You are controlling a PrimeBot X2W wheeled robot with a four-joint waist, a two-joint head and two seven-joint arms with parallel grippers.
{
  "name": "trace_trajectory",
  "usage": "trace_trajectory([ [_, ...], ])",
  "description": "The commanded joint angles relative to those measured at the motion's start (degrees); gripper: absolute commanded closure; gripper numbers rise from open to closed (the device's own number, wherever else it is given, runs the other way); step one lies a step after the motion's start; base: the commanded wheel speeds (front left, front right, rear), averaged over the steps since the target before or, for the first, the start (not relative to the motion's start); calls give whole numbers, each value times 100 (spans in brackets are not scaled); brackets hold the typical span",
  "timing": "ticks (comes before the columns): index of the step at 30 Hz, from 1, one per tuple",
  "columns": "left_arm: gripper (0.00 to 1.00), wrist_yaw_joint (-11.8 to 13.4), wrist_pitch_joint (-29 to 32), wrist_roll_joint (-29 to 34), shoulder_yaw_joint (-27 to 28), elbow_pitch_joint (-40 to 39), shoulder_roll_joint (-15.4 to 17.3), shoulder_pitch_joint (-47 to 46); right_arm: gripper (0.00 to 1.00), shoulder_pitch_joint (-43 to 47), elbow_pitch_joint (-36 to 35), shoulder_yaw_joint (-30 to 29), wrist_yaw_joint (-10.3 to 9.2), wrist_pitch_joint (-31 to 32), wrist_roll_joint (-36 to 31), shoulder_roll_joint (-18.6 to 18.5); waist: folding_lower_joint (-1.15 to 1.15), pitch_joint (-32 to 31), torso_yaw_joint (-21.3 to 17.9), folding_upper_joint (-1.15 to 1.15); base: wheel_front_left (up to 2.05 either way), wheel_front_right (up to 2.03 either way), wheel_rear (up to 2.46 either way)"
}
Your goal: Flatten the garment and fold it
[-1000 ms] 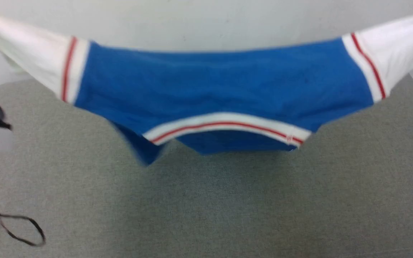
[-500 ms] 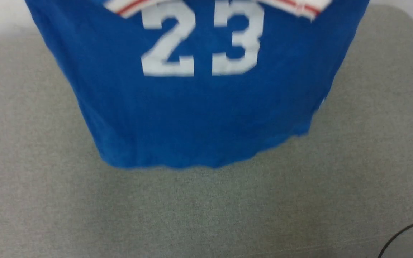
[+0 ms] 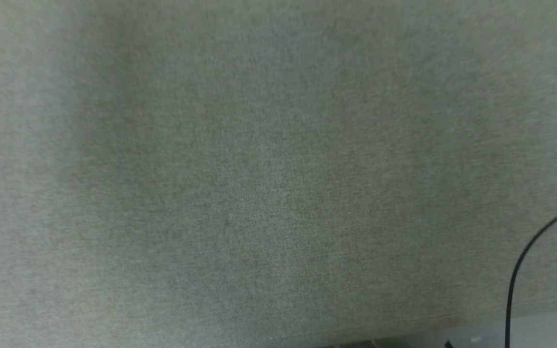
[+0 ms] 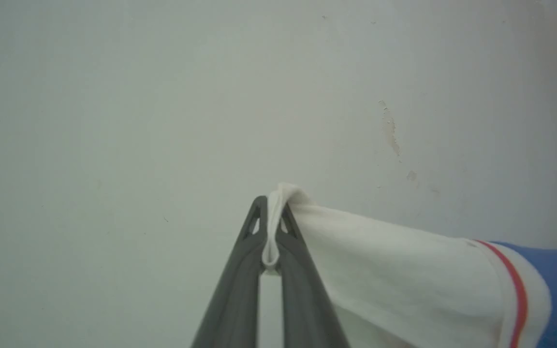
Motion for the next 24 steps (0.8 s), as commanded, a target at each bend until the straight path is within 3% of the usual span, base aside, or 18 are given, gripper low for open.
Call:
trace_trajectory([
  [1,100,-32,-52,45,-5,52,-24,-81,100,-64,59,-32,-12,-49,-40,18,-2,488,26,0,0,0,0],
  [6,100,-120,-765,198,-142,780,-152,-814,100,-584,847,-238,-12,-748,-381,288,-2,767,114,0,0,0,0],
  [11,100,-210,-1196,150,-353,1394,-237,-787,100,-411,1427,-243,-12,-1310,-491,602,-2,877,212,0,0,0,0],
  [19,100,-257,-1466,-159,-771,1912,-290,452,100,547,2084,100,-12,-1591,-172,710,-2,667,387,0,0,0,0],
  [24,100,-261,-1402,-495,-1206,2003,-272,1729,100,1540,2214,568,-12,-1320,351,568,-2,154,434,0,0,0,0],
])
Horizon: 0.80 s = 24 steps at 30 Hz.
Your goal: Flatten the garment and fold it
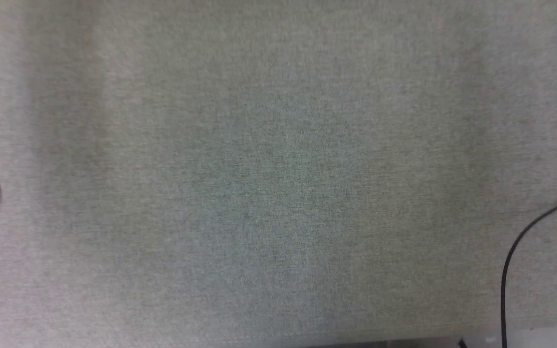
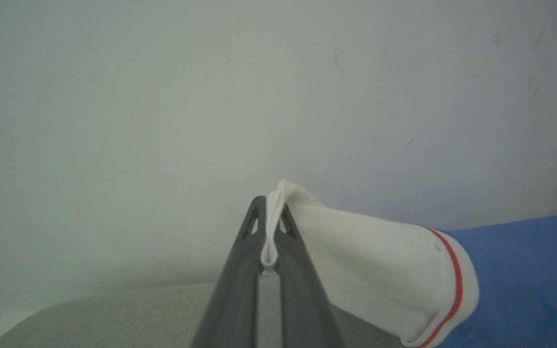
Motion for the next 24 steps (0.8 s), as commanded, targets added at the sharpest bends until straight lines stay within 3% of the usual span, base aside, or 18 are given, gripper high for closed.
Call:
trace_trajectory([
  [1,100,-38,8,-28,-44,9,40,174,100,185,2,62,-12,47,79,-71,1,-417,50,0,0,0,0],
  [14,100,-38,553,-475,-380,-27,487,2831,100,2795,-872,941,-12,1868,1594,-1026,1,-2015,38,0,0,0,0],
  [19,100,-24,783,-693,-448,-509,575,3672,100,3641,-1428,1022,-12,2510,1885,-1395,1,-2450,80,0,0,0,0],
  [24,100,198,1053,-981,-407,-1227,724,4647,100,4488,-1992,826,-12,3132,2191,-1688,1,-2809,124,0,0,0,0],
])
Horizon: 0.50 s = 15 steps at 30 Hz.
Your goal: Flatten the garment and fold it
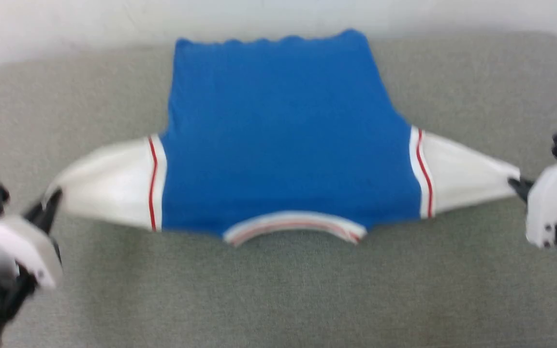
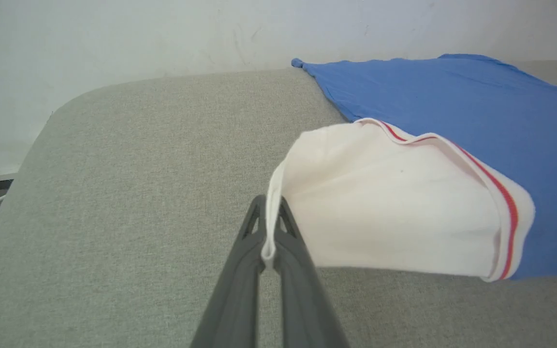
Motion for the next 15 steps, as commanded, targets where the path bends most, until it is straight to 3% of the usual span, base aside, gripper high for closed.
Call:
trace_trajectory([
  [1,100,121,55,-97,57,-86,139,261,100,195,-79,-93,-19,91,49,-129,2,-422,56,-1,0,0,0],
  [8,100,606,642,-959,293,-1561,337,1924,100,1476,-985,-716,-19,853,327,-285,2,-690,135,-1,0,0,0],
  [15,100,1197,1323,-1611,305,-3110,495,3208,100,2762,-1881,-1416,-19,1628,278,-72,2,-693,261,-1,0,0,0],
])
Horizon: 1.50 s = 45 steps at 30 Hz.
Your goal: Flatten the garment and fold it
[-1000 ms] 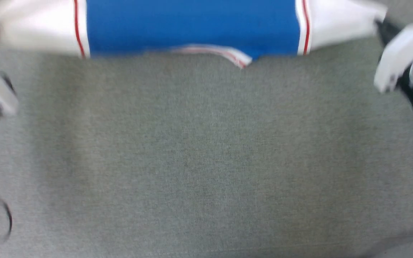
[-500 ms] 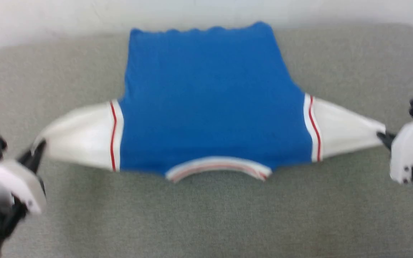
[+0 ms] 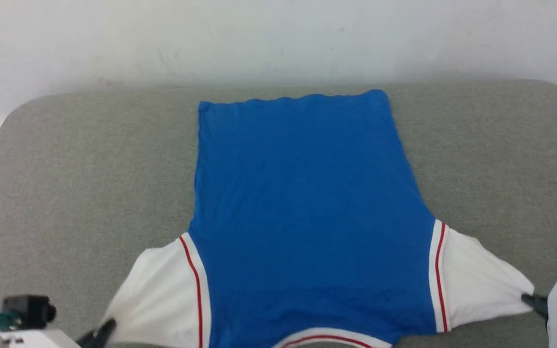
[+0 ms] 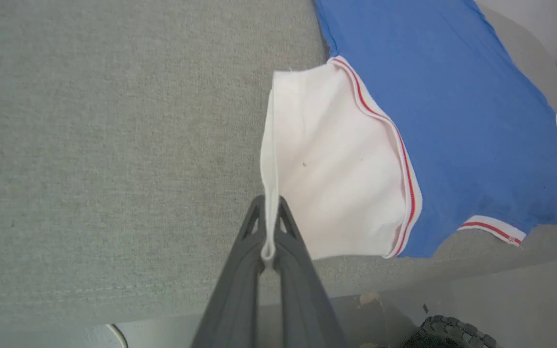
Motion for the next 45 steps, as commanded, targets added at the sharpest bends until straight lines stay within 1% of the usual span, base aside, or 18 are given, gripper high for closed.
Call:
trace_trajectory([
  [1,100,83,38,-3,-33,-108,46,120,100,153,-138,-99,-12,70,-70,76,1,39,45,0,0,0,0],
  [4,100,205,40,79,-115,-263,13,220,100,402,-431,-336,-12,194,-274,252,1,137,81,0,0,0,0],
  [8,100,233,41,107,-199,-357,-124,118,100,475,-732,-557,-12,280,-534,418,1,350,166,0,0,0,0],
  [9,100,225,47,115,-222,-384,-154,76,71,429,-823,-596,-12,222,-632,437,1,423,194,0,0,0,0],
  [10,100,216,56,124,-245,-418,-181,34,0,385,-886,-625,-12,209,-705,461,1,506,223,0,0,0,0],
  [14,100,153,109,183,-351,-643,-246,-135,0,29,-1048,-803,-12,276,-832,681,1,860,379,0,0,0,0],
  [16,100,156,84,243,-363,-773,-269,-221,0,-241,-1164,-813,-12,330,-913,693,1,1094,480,0,0,0,0],
  [19,100,178,30,372,-390,-978,-294,-325,0,-805,-1293,-844,-12,412,-994,733,1,1501,661,0,0,0,0],
  [22,100,229,-77,489,-388,-1179,-363,-425,0,-1563,-1244,-892,-12,619,-1019,832,1,1922,832,0,0,0,0],
  [27,100,280,-207,682,-474,-1428,-538,-615,0,-2932,-790,-748,-12,913,-1297,769,1,2481,1172,0,0,0,0],
  [28,100,280,-207,682,-474,-1428,-538,-615,0,-2932,-790,-748,-12,913,-1297,769,1,2481,1172,0,0,0,0],
  [31,100,412,-226,978,-551,-1520,-521,-723,0,-3748,-431,-658,-12,1109,-1613,703,1,2792,1372,0,0,0,0],
  [34,100,473,-283,1078,-620,-1673,-651,-811,0,-4500,-6,-600,-12,1315,-1858,696,1,3068,1574,0,0,0,0],
  [40,100,390,-337,1275,-847,-1818,-885,-1113,0,-5674,847,-495,-12,1724,-2415,470,1,3546,1984,0,0,0,0],
  [45,100,278,-342,1346,-1027,-1768,-1052,-1306,0,-6224,1421,-469,-12,1787,-2800,340,1,3780,2229,0,0,0,0],
])
